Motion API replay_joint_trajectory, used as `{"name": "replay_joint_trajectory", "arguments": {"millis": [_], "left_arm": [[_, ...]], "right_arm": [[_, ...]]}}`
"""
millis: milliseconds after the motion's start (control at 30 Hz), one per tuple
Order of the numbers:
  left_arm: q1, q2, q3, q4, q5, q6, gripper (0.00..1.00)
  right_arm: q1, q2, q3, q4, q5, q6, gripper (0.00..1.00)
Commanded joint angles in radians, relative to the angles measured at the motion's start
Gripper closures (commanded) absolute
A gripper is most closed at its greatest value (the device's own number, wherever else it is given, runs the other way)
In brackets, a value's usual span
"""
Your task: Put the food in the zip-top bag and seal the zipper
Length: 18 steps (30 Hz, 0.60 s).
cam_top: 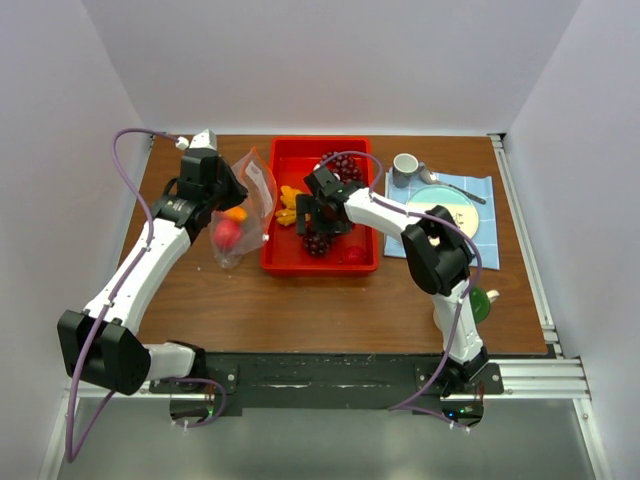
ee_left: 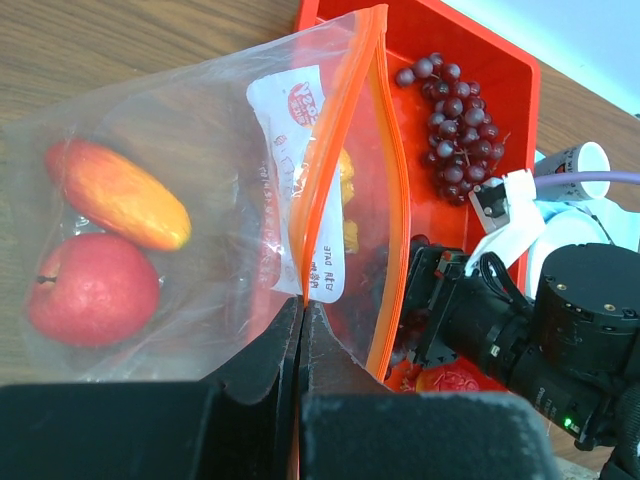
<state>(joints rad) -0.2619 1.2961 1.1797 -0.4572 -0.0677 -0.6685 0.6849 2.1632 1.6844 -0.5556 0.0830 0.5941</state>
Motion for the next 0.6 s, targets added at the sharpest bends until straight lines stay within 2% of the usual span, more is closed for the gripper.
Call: {"name": "replay_joint_trajectory", "arguments": {"millis": [0, 100, 133, 233, 433, 567], "left_arm": [[0.007, 0.002, -0.006, 0.035, -0.004, 0.023, 1.0], [0.007, 0.003, -0.011, 0.04, 0.0, 0.023, 1.0], [0.007, 0.005, -0.012, 0.04, 0.002, 0.021, 1.0], [0.007, 0.005, -0.018, 0.041, 0.002, 0.02, 1.0], [0.007, 0.009, -0.02, 0.052, 0.008, 0.017, 1.0], [0.007, 0.017, -0.017, 0.058, 0.016, 0.012, 1.0]], "right_arm": [[-0.002, -0.008, 0.005, 0.026, 0.017, 0.038, 0.04], [-0.005, -0.02, -0.008, 0.028, 0.027, 0.024, 0.25], [-0.007, -0.041, -0.008, 0.025, 0.026, 0.016, 0.45], [-0.011, -0.113, -0.009, 0.022, 0.049, -0.022, 0.71], [-0.016, -0.253, 0.006, 0.007, 0.075, -0.099, 0.81], [-0.015, -0.327, 0.034, -0.007, 0.064, -0.131, 0.82]]}}
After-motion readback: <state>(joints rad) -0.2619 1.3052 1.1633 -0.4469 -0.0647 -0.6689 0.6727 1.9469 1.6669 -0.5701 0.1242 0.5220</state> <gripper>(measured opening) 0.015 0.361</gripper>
